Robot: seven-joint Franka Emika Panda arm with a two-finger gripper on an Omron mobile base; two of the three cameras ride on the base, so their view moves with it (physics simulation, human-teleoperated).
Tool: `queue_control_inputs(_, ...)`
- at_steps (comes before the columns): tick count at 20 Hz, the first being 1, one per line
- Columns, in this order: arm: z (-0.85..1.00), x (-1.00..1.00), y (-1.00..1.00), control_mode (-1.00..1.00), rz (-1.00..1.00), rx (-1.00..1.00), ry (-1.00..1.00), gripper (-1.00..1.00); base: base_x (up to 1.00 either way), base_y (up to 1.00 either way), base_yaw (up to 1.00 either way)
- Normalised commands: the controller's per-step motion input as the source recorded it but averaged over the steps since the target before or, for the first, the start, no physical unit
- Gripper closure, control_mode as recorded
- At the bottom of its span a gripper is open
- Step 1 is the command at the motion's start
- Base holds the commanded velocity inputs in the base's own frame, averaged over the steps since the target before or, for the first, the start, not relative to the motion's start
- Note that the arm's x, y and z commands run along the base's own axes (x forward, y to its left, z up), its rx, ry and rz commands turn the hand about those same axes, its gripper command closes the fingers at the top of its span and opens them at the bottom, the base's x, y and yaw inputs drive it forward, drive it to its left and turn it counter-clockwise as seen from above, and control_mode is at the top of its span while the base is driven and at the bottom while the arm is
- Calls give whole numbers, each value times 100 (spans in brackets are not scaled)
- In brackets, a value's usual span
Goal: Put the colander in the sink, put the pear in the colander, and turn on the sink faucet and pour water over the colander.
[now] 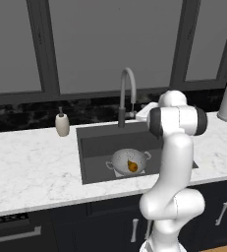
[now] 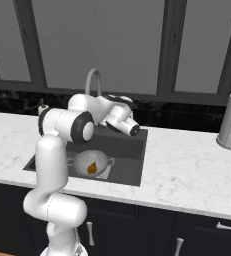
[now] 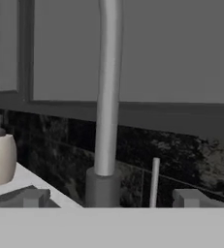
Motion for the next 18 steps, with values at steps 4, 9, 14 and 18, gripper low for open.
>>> queue_control_inputs(4,-4,32,1,-100,-9,0,0,-100,0,0,0)
queue_control_inputs(9,0,34,0,-100,-1,0,0,-100,0,0,0)
queue_control_inputs(14,0,29,-5,-100,0,0,0,-100,0,0,0)
queue_control_inputs(18,0,24,-1,-100,0,0,0,-100,0,0,0)
